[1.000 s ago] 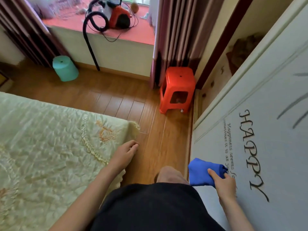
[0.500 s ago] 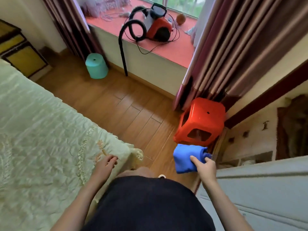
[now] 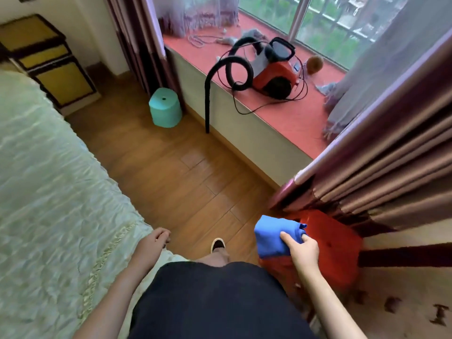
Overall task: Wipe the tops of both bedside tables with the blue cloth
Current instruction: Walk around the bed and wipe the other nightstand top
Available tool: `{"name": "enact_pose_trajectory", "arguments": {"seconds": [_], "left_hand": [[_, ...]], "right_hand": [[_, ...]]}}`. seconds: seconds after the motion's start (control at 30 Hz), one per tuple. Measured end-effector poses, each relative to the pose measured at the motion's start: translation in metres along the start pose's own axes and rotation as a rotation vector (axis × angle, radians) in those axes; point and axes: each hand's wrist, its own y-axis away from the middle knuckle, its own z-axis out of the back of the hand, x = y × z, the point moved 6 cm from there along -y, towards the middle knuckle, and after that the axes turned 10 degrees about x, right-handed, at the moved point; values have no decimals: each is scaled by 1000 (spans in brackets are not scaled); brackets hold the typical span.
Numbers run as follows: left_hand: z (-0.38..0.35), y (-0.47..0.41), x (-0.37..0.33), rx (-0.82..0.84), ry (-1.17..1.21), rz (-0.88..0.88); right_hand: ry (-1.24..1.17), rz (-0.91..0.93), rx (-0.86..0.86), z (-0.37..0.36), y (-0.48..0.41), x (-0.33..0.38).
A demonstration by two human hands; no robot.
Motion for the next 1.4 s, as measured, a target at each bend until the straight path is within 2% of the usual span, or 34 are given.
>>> {"name": "enact_pose_trajectory", "arguments": {"seconds": [0.17, 0.4, 0.57, 0.7, 0.93, 1.03, 1.23, 1.4], "left_hand": [[30, -65, -93, 25, -34, -101], [86, -139, -157, -75, 53, -81], [133, -197, -159, -181, 212, 24], [184, -228, -144, -302, 377, 178], [268, -244, -128, -592, 622, 329], [300, -264, -122, -627, 642, 351], [401, -340, -134, -639, 683, 333], [529, -414, -163, -572, 557, 229]], "right_hand": [[72, -27, -43, -1, -84, 59], [233, 10, 80, -74, -198, 169], [279, 46, 261, -180, -273, 256], [309, 96, 427, -281, -324, 333], [405, 263, 716, -449, -355, 469], [431, 298, 789, -507, -365, 512], [492, 320, 770, -613, -403, 566], [529, 271, 667, -682, -433, 604]]}}
